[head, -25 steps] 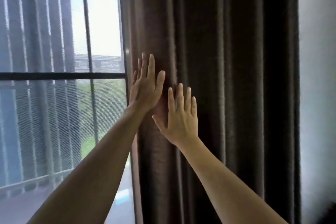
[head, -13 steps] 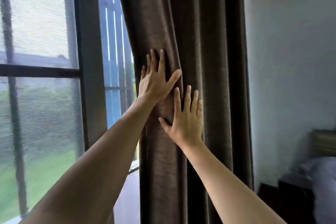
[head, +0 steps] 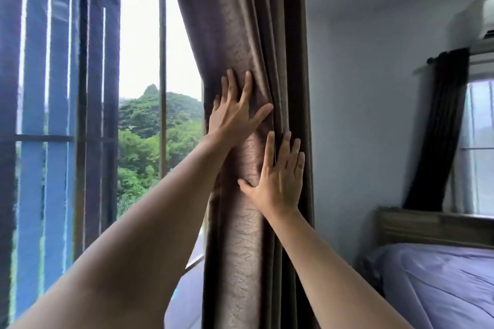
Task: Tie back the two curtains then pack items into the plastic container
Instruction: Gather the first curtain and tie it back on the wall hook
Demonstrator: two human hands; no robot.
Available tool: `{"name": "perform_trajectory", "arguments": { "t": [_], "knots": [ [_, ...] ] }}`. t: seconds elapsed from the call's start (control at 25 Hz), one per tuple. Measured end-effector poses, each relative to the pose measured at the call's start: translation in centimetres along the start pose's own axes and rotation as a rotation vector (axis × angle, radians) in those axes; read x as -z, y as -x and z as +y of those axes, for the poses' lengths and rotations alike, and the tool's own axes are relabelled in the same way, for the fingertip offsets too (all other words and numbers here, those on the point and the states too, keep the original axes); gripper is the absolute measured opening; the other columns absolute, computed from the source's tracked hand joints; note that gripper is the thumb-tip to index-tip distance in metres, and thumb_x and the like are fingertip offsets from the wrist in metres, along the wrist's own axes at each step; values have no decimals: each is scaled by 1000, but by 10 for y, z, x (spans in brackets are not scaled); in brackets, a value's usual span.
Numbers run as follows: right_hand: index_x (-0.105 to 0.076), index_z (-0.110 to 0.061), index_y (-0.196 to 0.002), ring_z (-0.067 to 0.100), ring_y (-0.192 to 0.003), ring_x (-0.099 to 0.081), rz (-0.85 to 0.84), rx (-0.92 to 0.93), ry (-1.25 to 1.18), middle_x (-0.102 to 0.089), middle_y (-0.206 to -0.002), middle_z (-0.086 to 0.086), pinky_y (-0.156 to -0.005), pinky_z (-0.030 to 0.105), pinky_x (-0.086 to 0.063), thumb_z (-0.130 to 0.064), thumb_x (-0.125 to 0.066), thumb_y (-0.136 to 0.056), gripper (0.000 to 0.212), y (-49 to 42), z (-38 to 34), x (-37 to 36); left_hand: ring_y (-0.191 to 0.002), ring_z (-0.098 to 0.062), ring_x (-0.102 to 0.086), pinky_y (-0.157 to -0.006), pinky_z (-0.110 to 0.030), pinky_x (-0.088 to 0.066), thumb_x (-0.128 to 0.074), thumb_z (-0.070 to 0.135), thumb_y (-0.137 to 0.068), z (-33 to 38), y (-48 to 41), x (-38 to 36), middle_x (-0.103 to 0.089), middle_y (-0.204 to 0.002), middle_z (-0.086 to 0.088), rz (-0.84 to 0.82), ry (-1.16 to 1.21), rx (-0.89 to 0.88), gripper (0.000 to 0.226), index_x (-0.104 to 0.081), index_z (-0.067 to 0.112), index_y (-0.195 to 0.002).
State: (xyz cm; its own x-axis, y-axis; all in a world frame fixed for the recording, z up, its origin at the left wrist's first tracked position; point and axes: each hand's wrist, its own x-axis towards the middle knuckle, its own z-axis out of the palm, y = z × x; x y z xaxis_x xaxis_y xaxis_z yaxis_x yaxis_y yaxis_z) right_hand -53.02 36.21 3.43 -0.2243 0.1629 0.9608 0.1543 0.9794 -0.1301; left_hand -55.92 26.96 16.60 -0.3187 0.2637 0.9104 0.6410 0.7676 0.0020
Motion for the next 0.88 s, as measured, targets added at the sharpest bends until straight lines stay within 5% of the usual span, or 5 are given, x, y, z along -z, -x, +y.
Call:
{"name": "perform_trajectory", "arguments": {
  "t": [0.36,0.6,0.88],
  "knots": [
    [-14,-9,-148,45,-135,-31,24,12,78,-26,-149,28,-108,52,-29,-61,-80,-47,131,-55,102,-109,-147,-23,3,-119,-43,-8,-16,71,-81,15,-64,-144,6,-158,-10,69,-55,1,91,4,13,-149],
    [-20,-8,-148,42,-137,-31,2,-22,109,-25,-150,27,-108,51,-30,-64,-77,-50,126,-82,143,-183,-146,-23,9,-117,-43,-3,-25,69,-85,16,-106,-229,11,-158,-9,59,-15,-8,89,7,15,-149],
    [-2,-10,-148,40,-141,-20,-52,-83,153,-12,-154,24,-112,48,-23,-67,-73,-53,132,-113,184,-260,-145,-22,13,-118,-43,-2,-27,70,-86,18,-153,-315,15,-157,-8,3,46,-52,90,9,16,-148]
  ]
}}
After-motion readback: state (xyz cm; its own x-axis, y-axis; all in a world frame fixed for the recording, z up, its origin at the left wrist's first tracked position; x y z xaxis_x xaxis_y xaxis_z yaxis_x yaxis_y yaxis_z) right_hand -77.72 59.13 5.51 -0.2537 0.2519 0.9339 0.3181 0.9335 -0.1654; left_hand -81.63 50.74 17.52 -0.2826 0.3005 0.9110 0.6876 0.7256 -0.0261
